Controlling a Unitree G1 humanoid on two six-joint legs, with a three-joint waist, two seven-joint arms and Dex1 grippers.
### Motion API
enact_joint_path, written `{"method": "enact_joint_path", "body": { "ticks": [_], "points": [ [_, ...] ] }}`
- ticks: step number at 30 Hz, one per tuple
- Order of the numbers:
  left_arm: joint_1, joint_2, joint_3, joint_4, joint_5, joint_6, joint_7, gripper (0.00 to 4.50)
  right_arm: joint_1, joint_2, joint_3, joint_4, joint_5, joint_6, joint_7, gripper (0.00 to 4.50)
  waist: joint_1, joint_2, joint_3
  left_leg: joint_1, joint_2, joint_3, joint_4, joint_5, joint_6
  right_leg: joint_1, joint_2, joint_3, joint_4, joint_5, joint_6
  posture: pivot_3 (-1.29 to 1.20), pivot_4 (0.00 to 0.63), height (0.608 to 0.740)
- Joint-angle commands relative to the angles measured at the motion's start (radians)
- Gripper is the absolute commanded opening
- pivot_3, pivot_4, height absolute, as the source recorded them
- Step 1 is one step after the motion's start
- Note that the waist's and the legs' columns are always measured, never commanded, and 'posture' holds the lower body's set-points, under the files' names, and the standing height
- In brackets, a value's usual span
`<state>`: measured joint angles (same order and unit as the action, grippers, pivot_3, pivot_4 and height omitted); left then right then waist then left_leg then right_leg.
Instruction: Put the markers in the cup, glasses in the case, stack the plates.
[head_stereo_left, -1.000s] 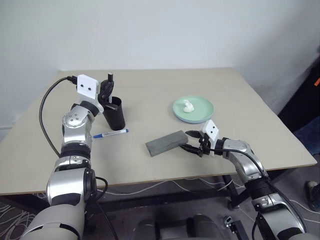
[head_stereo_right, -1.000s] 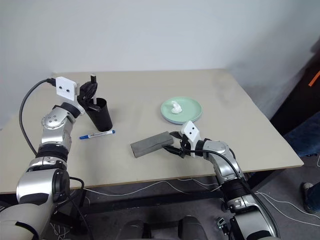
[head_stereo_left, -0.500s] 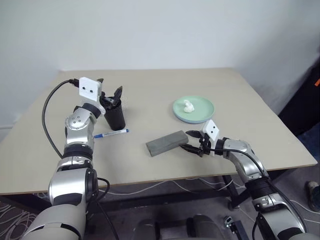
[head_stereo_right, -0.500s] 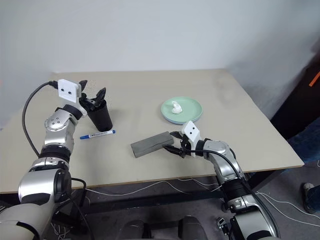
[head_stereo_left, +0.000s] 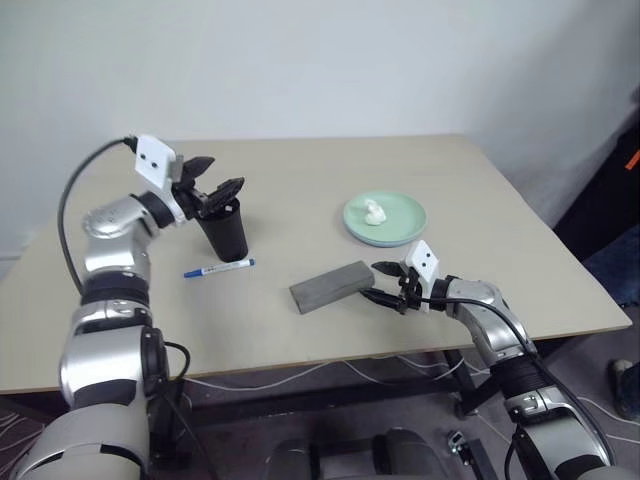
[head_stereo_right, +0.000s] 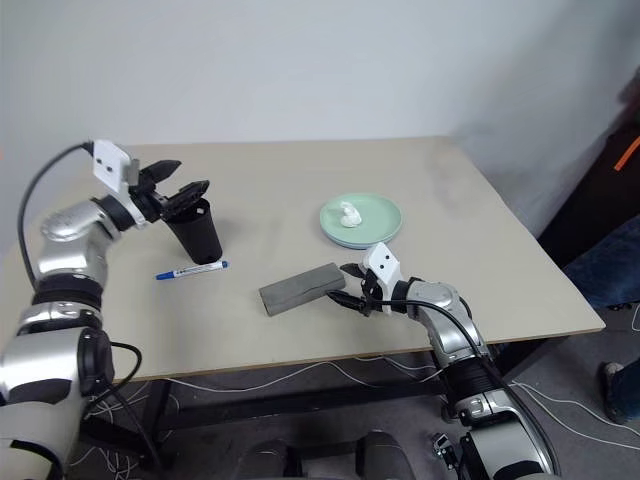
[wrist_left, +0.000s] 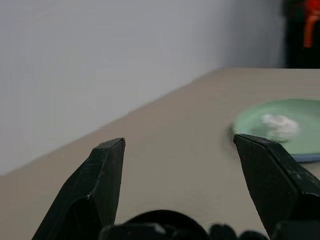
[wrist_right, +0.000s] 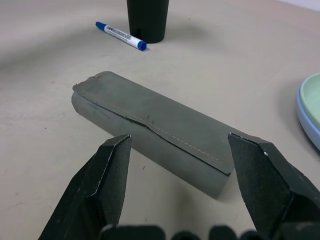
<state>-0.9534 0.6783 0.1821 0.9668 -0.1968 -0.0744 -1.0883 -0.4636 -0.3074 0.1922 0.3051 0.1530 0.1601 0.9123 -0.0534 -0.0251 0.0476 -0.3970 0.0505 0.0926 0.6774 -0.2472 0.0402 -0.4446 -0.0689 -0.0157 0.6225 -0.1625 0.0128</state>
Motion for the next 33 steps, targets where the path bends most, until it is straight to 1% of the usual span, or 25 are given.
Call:
{"method": "enact_joint_path", "body": {
  "ticks": [1,2,4,6,7,9,10,13,17,22,25,33],
  "points": [
    [-0.069,0.087,-0.038,-0.065,-0.015,0.141,-0.182,3.66,-0.036,-0.001,-0.011,-0.011,0.002,-0.026,0.002,3.37,0.0,0.0,0.0,0.0,0.0,0.0,0.0,0.0,0.0,0.0,0.0,0.0,0.0,0.0,0.0,0.0,0.0,0.74],
    [-0.073,0.106,-0.056,-0.069,-0.004,0.165,-0.219,4.02,-0.037,0.0,-0.01,-0.009,0.001,-0.027,0.002,3.37,0.0,0.0,0.0,0.0,0.0,0.0,0.0,0.0,0.0,0.0,0.0,0.0,0.0,-0.001,-0.001,0.0,0.0,0.74],
    [-0.077,0.177,-0.138,-0.087,0.044,0.225,-0.373,4.46,-0.04,0.001,-0.009,-0.003,0.001,-0.031,0.004,3.37,-0.001,0.0,0.0,0.001,0.0,0.0,0.0,0.0,0.0,0.0,0.0,0.0,0.0,-0.001,-0.002,0.0,0.0,0.74],
    [-0.088,0.226,-0.209,-0.079,0.096,0.248,-0.464,4.46,-0.045,0.003,-0.008,0.005,0.0,-0.036,0.005,3.37,-0.001,0.0,0.0,0.001,0.0,0.001,-0.001,0.0,0.0,0.0,0.0,0.0,0.0,-0.002,-0.002,0.0,0.0,0.74],
    [-0.099,0.242,-0.239,-0.061,0.127,0.241,-0.485,4.46,-0.047,0.003,-0.008,0.009,0.0,-0.038,0.006,3.37,-0.001,0.0,0.0,0.001,0.0,0.0,-0.001,0.0,0.0,0.0,0.0,0.001,0.0,-0.002,-0.002,0.0,0.0,0.74],
    [-0.121,0.263,-0.293,-0.024,0.188,0.213,-0.507,4.46,-0.052,0.006,-0.007,0.016,-0.001,-0.042,0.007,3.37,0.002,0.0,0.0,0.001,0.0,0.0,-0.001,0.0,0.0,-0.001,0.0,0.0,0.0,-0.002,-0.002,0.0,0.0,0.74],
    [-0.129,0.266,-0.308,-0.011,0.205,0.202,-0.512,4.46,-0.054,0.007,-0.007,0.019,-0.002,-0.043,0.007,3.37,0.002,0.0,0.0,0.0,0.0,0.0,-0.001,0.0,0.0,-0.001,0.0,0.0,0.001,-0.002,-0.002,0.0,0.0,0.74],
    [-0.147,0.29,-0.407,0.032,0.246,0.161,-0.525,4.46,-0.062,0.01,-0.008,0.028,-0.002,-0.047,0.005,3.37,0.002,0.0,0.0,0.0,0.0,0.0,0.0,0.0,0.0,-0.001,-0.001,0.0,0.0,-0.002,-0.002,0.0,0.0,0.74],
    [-0.162,0.303,-0.486,0.121,0.362,0.07,-0.515,4.46,-0.061,0.01,-0.011,0.03,-0.002,-0.049,0.001,3.37,0.002,0.0,0.0,-0.001,0.0,0.001,-0.001,0.0,0.0,-0.003,-0.001,0.001,0.0,-0.002,-0.003,0.0,0.0,0.74],
    [-0.163,0.288,-0.53,0.22,0.471,-0.008,-0.399,4.46,-0.047,0.005,-0.013,0.017,-0.001,-0.044,-0.001,3.37,0.002,0.0,0.0,-0.007,0.001,0.001,-0.001,0.002,0.003,-0.009,0.0,0.001,0.001,-0.002,-0.003,0.0,0.0,0.74],
    [-0.156,0.255,-0.512,0.263,0.486,-0.037,-0.313,4.46,-0.048,0.002,-0.014,0.016,-0.003,-0.041,-0.002,3.37,0.004,0.0,0.0,-0.016,0.001,0.001,0.002,0.003,0.004,-0.016,0.0,0.001,0.002,-0.001,-0.002,0.0,0.0,0.74],
    [-0.136,0.173,-0.475,0.324,0.479,-0.032,-0.211,4.46,-0.048,-0.005,-0.013,0.013,-0.004,-0.035,0.003,3.37,0.006,-0.001,0.0,-0.016,0.0,0.001,0.004,0.002,0.005,-0.015,0.0,0.001,0.002,-0.001,-0.002,0.0,0.0,0.74]
  ]
}}
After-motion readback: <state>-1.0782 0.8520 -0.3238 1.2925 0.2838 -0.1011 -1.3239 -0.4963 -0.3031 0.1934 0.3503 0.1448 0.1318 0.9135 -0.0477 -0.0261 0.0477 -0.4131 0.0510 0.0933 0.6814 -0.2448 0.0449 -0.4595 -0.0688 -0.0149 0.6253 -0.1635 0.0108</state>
